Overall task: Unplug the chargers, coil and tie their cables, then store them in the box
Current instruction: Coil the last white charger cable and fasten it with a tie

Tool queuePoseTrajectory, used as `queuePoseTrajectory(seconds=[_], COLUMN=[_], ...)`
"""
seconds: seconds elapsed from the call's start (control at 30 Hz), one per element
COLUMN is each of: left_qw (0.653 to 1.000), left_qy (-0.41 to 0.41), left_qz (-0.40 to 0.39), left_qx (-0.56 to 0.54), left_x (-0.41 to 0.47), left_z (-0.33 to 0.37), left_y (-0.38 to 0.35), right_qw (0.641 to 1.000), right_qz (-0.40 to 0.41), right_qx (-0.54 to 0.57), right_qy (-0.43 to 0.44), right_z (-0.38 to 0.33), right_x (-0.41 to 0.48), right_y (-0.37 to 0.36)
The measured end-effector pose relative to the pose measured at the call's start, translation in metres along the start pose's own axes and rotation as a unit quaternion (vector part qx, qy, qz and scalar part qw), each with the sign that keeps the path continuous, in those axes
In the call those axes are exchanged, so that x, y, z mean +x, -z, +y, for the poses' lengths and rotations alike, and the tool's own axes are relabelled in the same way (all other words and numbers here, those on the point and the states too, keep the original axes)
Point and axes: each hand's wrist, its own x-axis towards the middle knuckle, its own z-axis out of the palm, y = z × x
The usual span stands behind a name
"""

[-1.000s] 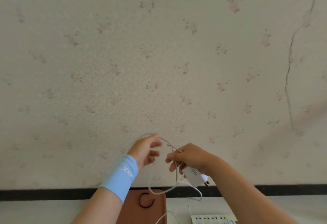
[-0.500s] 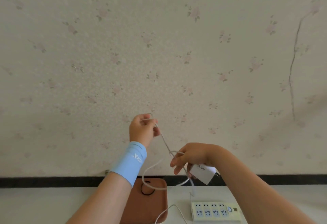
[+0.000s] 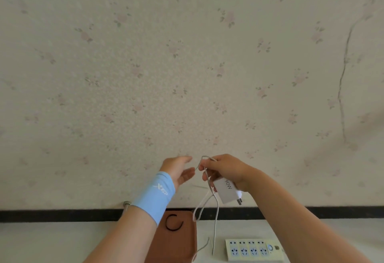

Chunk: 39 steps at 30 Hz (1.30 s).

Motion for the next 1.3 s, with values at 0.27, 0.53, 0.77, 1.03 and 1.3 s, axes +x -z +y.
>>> queuePoseTrajectory(seconds=[0.27, 0.53, 0.77, 1.03, 1.3], left_qw=[0.852, 0.819, 0.932, 0.964, 0.938], left_qy=[-0.105, -0.14, -0.142, -0.125, -0.162], left_qz=[0.075, -0.237, -0.169, -0.078, 0.022], left_qx=[0.507, 0.503, 0.287, -0.223, -0.306], left_x=[-0.001, -0.028, -0.023, -0.008, 0.006], left_z=[-0.005, -0.004, 0.005, 0.026, 0.031], left_y=[0.001, -0.011, -0.006, 0.005, 0.023], right_qw=[0.994, 0.988, 0.996, 0.983, 0.966], right_qz=[0.048, 0.073, 0.083, -0.18, -0.183], right_qx=[0.096, 0.134, 0.023, -0.033, -0.162], right_qy=[0.001, -0.003, -0.01, -0.03, -0.079], right_z=[-0.002, -0.007, 0.0, 0.006, 0.004], right_x=[-0.004, -0.008, -0.006, -0.009, -0.01], right_y=[0.004, 0.008, 0.008, 0.002, 0.0])
